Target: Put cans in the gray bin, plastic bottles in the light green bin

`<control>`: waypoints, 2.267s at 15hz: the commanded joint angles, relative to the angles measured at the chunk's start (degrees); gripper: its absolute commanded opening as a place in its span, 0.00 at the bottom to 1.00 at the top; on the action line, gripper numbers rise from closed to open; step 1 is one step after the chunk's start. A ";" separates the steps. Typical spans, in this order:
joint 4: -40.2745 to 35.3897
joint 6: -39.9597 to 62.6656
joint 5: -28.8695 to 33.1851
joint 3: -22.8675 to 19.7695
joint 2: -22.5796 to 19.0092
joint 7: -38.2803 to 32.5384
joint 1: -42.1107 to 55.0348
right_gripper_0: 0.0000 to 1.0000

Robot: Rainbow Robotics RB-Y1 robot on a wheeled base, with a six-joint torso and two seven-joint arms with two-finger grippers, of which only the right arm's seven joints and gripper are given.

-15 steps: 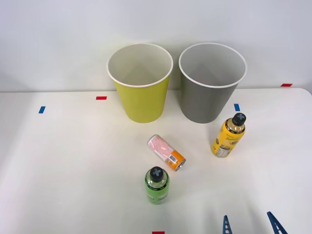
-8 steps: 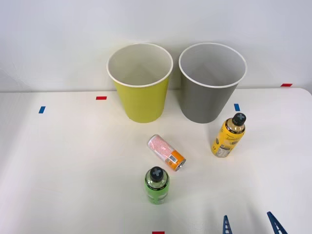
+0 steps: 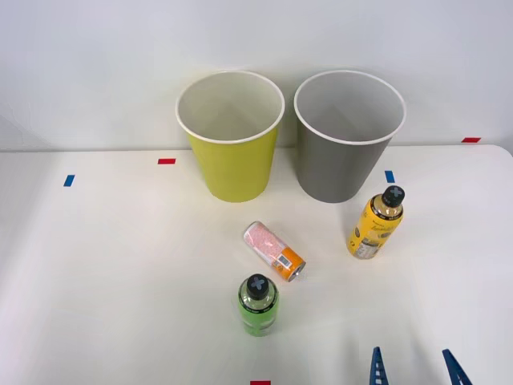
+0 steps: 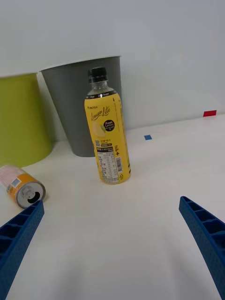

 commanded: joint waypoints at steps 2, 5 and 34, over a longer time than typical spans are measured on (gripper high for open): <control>-0.47 0.90 -1.69 -0.46 -0.28 2.70 -4.31 1.00; -0.47 3.62 -2.57 -0.72 -1.43 4.45 -7.82 1.00; 10.52 22.34 -11.27 -6.87 1.03 13.77 -41.84 1.00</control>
